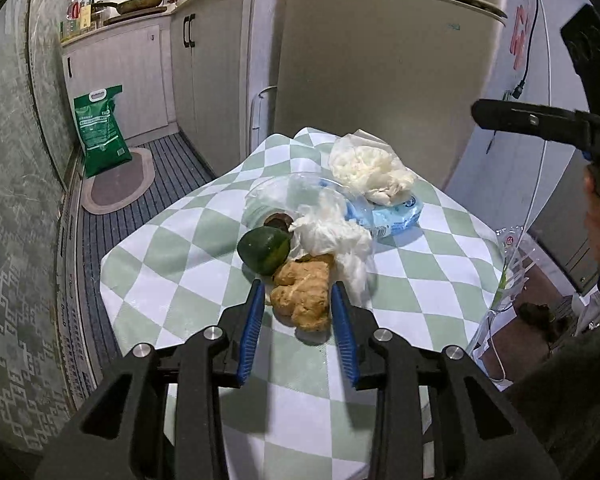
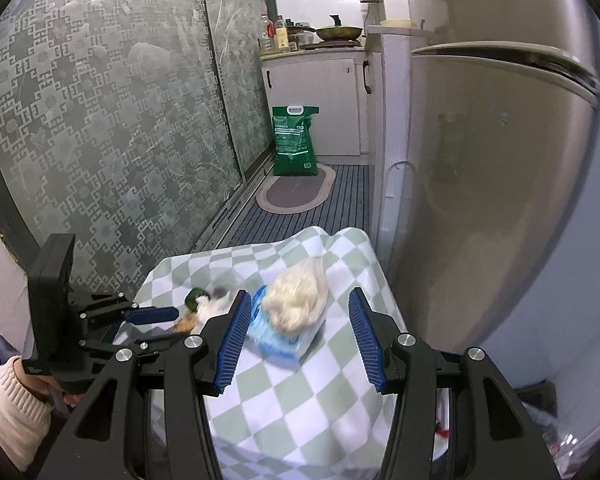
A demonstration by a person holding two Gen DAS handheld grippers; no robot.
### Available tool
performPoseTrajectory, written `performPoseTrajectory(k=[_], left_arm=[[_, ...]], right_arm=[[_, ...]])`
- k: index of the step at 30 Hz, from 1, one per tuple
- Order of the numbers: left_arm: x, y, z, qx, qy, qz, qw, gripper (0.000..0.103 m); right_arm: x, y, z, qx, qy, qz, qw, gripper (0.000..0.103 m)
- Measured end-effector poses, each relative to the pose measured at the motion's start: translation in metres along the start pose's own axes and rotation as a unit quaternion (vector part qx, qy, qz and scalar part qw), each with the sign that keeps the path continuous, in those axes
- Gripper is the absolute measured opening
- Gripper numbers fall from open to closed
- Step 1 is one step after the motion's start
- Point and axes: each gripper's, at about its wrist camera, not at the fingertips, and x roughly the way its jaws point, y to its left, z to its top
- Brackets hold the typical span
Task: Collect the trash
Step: 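Move both tools back to the table toward the white bag and brown pastry, then grasp the white plastic bag with the right tool while the left tool grasps the brown pastry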
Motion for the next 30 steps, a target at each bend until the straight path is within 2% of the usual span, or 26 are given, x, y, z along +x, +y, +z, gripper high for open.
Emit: performPoseTrajectory(k=[9, 10, 11, 12, 14, 18, 24, 25, 26, 30], left_arm=[[0.014, 0.001, 0.002, -0.001, 0.015, -0.005, 0.9999, 0.038], [0.015, 0.0, 0.002, -0.002, 0.016, -0.007, 0.9998, 0.044], [0.016, 0.001, 0.003, -0.003, 0.016, -0.011, 0.9998, 0.045], [0.017, 0.0, 0.003, -0.002, 0.014, -0.011, 0.9998, 0.044], [0.017, 0.002, 0.002, -0.007, 0.01, -0.009, 0.9999, 0.032], [0.016, 0.006, 0.001, -0.021, 0.001, -0.019, 0.9996, 0.032], [0.002, 0.005, -0.003, -0.022, -0.015, -0.026, 0.9993, 0.032], [-0.002, 0.005, -0.003, -0.024, -0.02, -0.029, 0.9991, 0.032], [-0.005, 0.005, -0.004, -0.026, -0.024, -0.033, 0.9988, 0.032], [-0.015, 0.006, -0.007, -0.033, -0.037, -0.038, 0.9981, 0.032]], right_arm=[[0.023, -0.015, 0.001, 0.01, 0.017, 0.006, 1.0, 0.052], [0.025, -0.015, 0.0, 0.008, 0.019, 0.008, 1.0, 0.053], [0.029, -0.014, -0.001, 0.006, 0.019, 0.008, 1.0, 0.059], [0.032, -0.014, -0.002, 0.004, 0.02, 0.007, 1.0, 0.062], [0.042, -0.011, -0.005, 0.0, 0.026, 0.009, 1.0, 0.065], [0.06, -0.005, -0.008, -0.007, 0.038, 0.003, 0.999, 0.065], [0.077, -0.006, -0.003, 0.016, 0.044, 0.007, 0.999, 0.065], [0.08, -0.005, -0.003, 0.016, 0.046, 0.008, 0.999, 0.063], [0.082, -0.004, -0.003, 0.014, 0.049, 0.008, 0.999, 0.055], [0.095, 0.001, -0.006, 0.002, 0.072, -0.007, 0.997, 0.037]])
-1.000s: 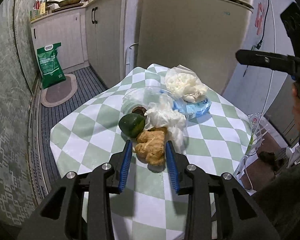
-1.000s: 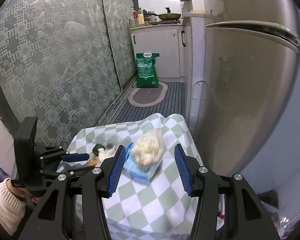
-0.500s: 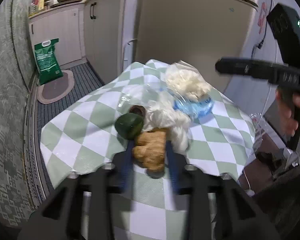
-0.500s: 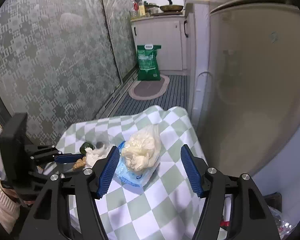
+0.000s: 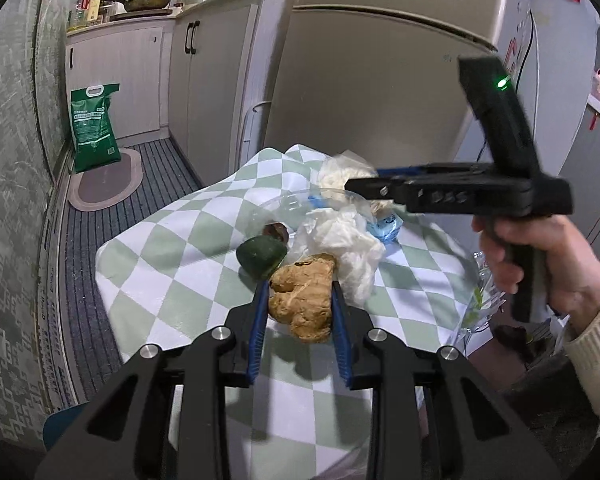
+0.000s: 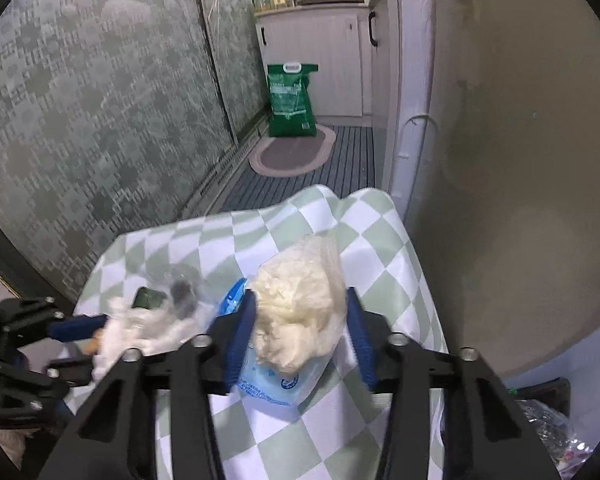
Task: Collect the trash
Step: 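Grasp the white plastic bag with the right tool while the left tool grasps the brown pastry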
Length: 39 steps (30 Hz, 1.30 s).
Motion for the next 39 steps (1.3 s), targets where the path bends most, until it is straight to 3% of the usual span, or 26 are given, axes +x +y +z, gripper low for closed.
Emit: performPoseTrajectory(k=[4, 5, 6, 12, 24, 39], left_arm=[[-0.008, 0.004, -0.005, -0.008, -0.006, 0.006, 0.9999, 0.032], [-0.01, 0.005, -0.006, -0.009, -0.007, 0.006, 0.9999, 0.032], [-0.012, 0.005, -0.008, -0.008, -0.008, 0.008, 0.9999, 0.032], [-0.026, 0.002, -0.012, 0.0, -0.025, 0.015, 0.9996, 0.032], [-0.063, 0.024, -0.016, -0.039, -0.07, 0.019, 0.9966, 0.032], [-0.118, 0.06, -0.031, -0.076, -0.123, 0.034, 0.989, 0.032]], right_arm=[[-0.002, 0.005, 0.001, -0.013, -0.004, -0.011, 1.0, 0.022], [-0.006, 0.008, 0.001, -0.019, -0.011, -0.02, 1.0, 0.009], [-0.008, 0.009, 0.002, -0.021, -0.014, -0.026, 0.999, 0.007], [-0.021, 0.014, 0.003, -0.029, -0.027, -0.028, 0.999, 0.007], [-0.054, 0.026, 0.016, -0.021, -0.074, -0.021, 0.997, 0.007], [-0.074, 0.105, 0.036, -0.071, -0.106, 0.039, 0.991, 0.007]])
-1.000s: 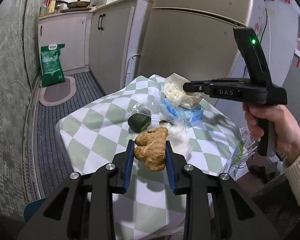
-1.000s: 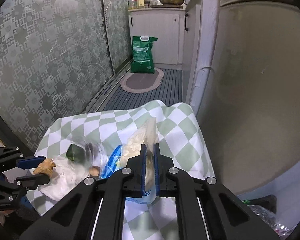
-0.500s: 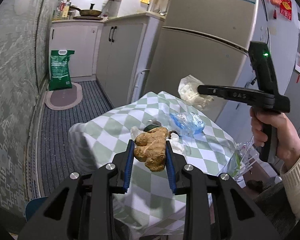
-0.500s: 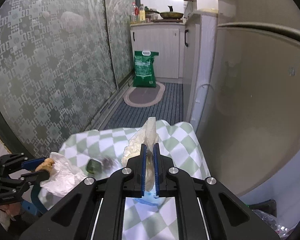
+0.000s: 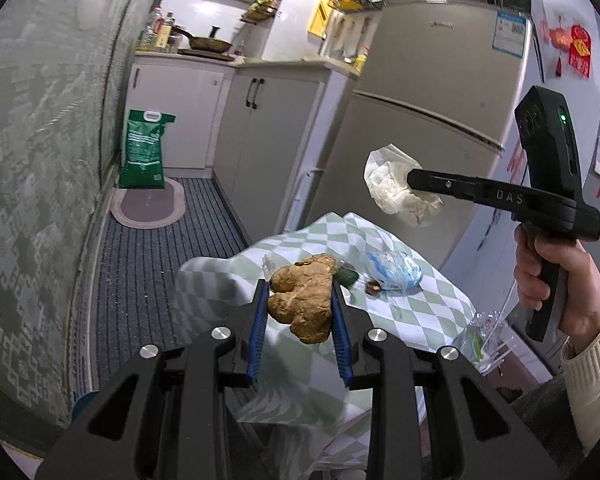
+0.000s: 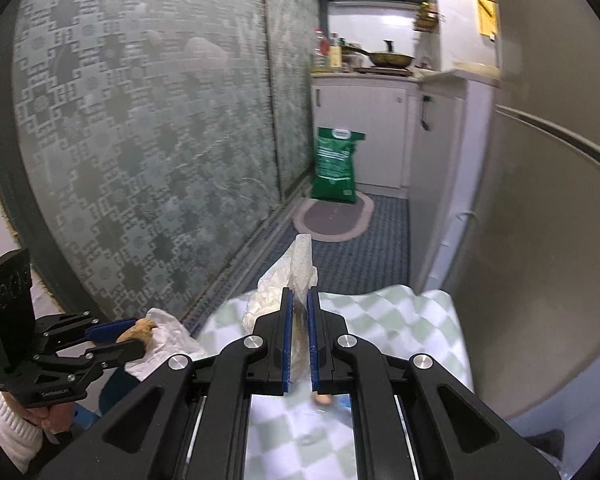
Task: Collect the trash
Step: 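Grasp the white plastic bag with the right tool while the left tool grasps the brown pastry, then carry the white bag and pastry to the teal bin and open both tools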
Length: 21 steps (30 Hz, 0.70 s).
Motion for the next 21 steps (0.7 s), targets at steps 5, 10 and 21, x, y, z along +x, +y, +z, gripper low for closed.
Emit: performPoseTrajectory(k=[5, 10, 21], left_arm=[[-0.024, 0.02, -0.001, -0.015, -0.014, 0.016, 0.9997, 0.032], [-0.044, 0.042, -0.007, -0.031, -0.019, 0.039, 0.9986, 0.032], [-0.048, 0.072, -0.049, -0.033, 0.07, 0.096, 0.9924, 0.032]], right_arm=[[0.008, 0.032, 0.007, -0.018, 0.003, 0.025, 1.0, 0.007], [0.017, 0.061, 0.012, -0.033, 0.008, 0.049, 0.998, 0.007], [0.051, 0.132, 0.004, -0.086, 0.074, 0.111, 0.987, 0.007]])
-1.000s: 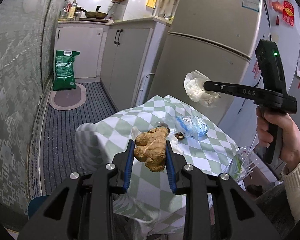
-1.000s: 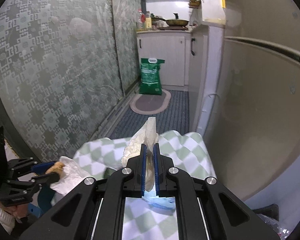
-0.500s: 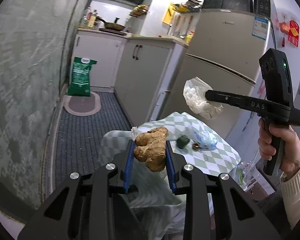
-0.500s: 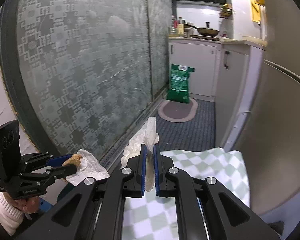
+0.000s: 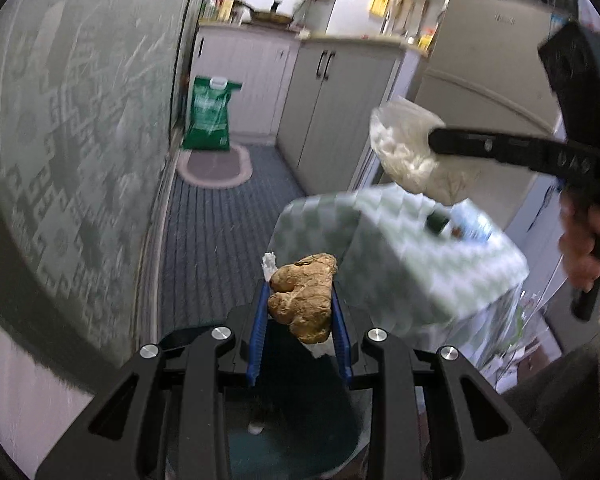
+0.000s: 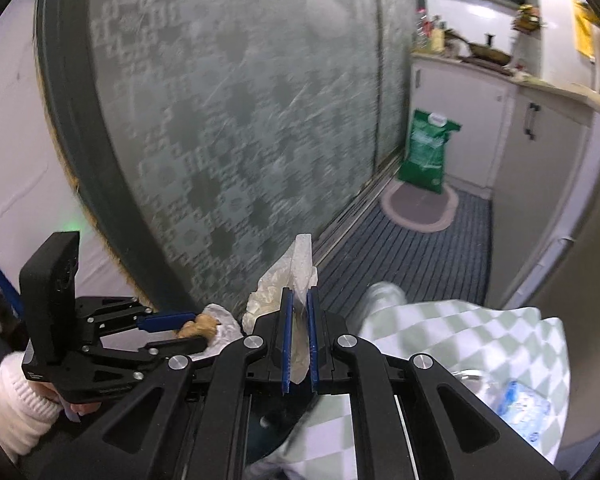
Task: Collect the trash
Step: 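Carry the white bag and pastry to the teal bin and open both tools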
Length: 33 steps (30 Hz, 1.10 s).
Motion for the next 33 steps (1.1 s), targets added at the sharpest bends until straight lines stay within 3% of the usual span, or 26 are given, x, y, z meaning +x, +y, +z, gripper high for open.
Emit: performPoseTrajectory(k=[6, 8, 11, 16, 22, 28, 33], left_arm=[[0.023, 0.006, -0.029, 0.021, 0.083, 0.024, 0.996, 0.032], [0.031, 0.006, -0.036, 0.032, 0.105, 0.037, 0.9933, 0.047], [0.033, 0.008, -0.041, 0.043, 0.112, 0.048, 0.9917, 0.04], [0.025, 0.013, -0.039, 0.036, 0.093, 0.049, 0.9938, 0.027], [0.002, 0.015, -0.024, 0.019, 0.032, 0.038, 0.9986, 0.02], [-0.019, 0.014, -0.013, 0.004, -0.022, 0.032, 0.9992, 0.019], [-0.021, 0.014, -0.008, -0.003, -0.031, 0.033, 0.999, 0.019]], right_arm=[[0.032, 0.021, -0.011, -0.02, 0.064, 0.012, 0.998, 0.007], [0.043, 0.027, -0.015, -0.025, 0.091, 0.016, 0.995, 0.007], [0.056, 0.034, -0.019, -0.03, 0.116, 0.019, 0.993, 0.007], [0.074, 0.043, -0.029, -0.038, 0.151, 0.021, 0.988, 0.007], [0.088, 0.046, -0.039, -0.044, 0.18, 0.026, 0.982, 0.007], [0.1, 0.058, -0.047, -0.053, 0.198, 0.04, 0.978, 0.008], [0.099, 0.059, -0.048, -0.046, 0.195, 0.059, 0.978, 0.013]])
